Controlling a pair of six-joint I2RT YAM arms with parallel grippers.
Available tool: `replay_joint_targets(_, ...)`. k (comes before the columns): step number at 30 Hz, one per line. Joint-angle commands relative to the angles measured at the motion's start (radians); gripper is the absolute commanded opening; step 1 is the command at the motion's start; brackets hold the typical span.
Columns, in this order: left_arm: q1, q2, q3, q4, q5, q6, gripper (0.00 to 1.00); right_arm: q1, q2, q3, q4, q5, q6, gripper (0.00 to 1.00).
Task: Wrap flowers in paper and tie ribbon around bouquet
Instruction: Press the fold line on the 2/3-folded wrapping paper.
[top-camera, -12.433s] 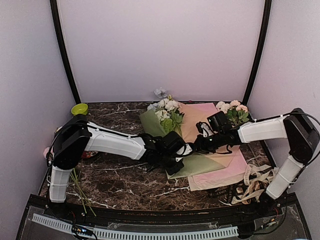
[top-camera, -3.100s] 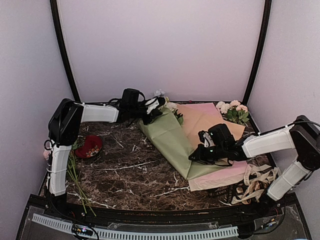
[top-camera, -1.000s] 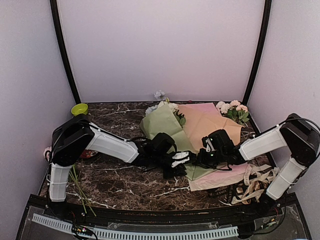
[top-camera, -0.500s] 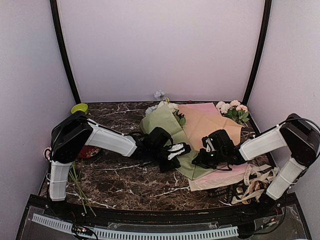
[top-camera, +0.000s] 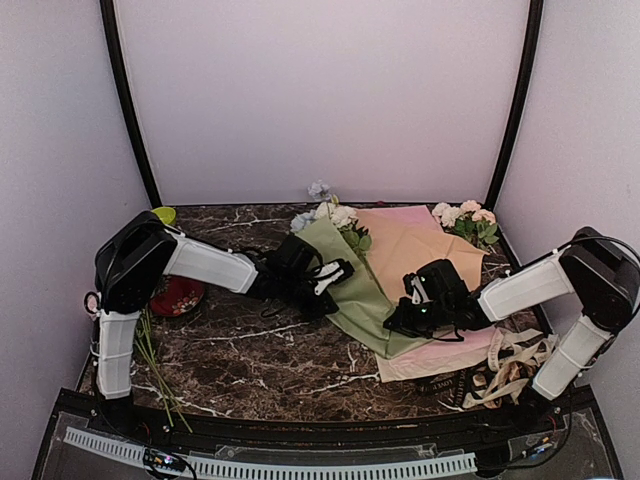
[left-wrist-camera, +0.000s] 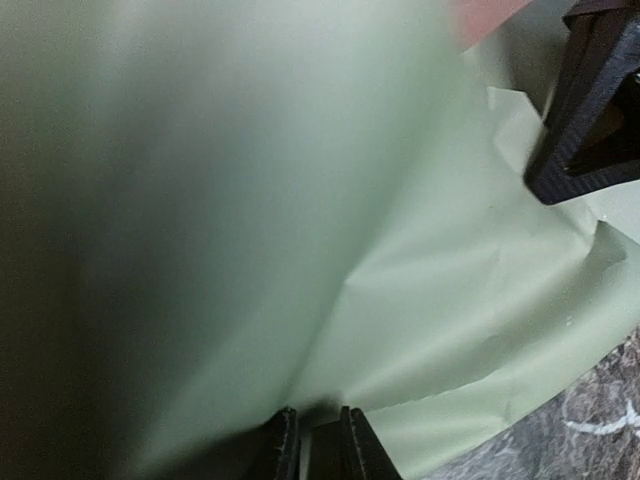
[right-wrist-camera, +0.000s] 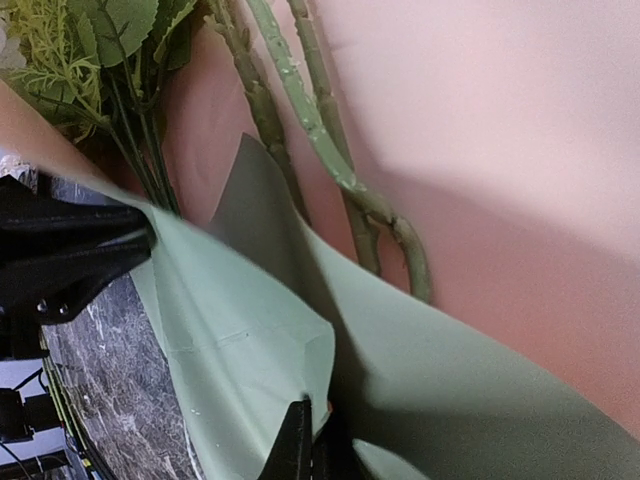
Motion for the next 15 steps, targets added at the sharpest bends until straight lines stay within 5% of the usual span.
replay_joint_targets(1,0.057,-0.047,-0.048,-0.082,-0.088,0.001,0.16,-0.005,0.005,-0.020,-0.061,0.001,-0.013,0.00)
replay_joint_targets(15,0.185,-0.082,-0.083,-0.065,-0.145,0.017,0.16,-0.005,0.007,-0.010,-0.079,0.000,-0.017,0.00)
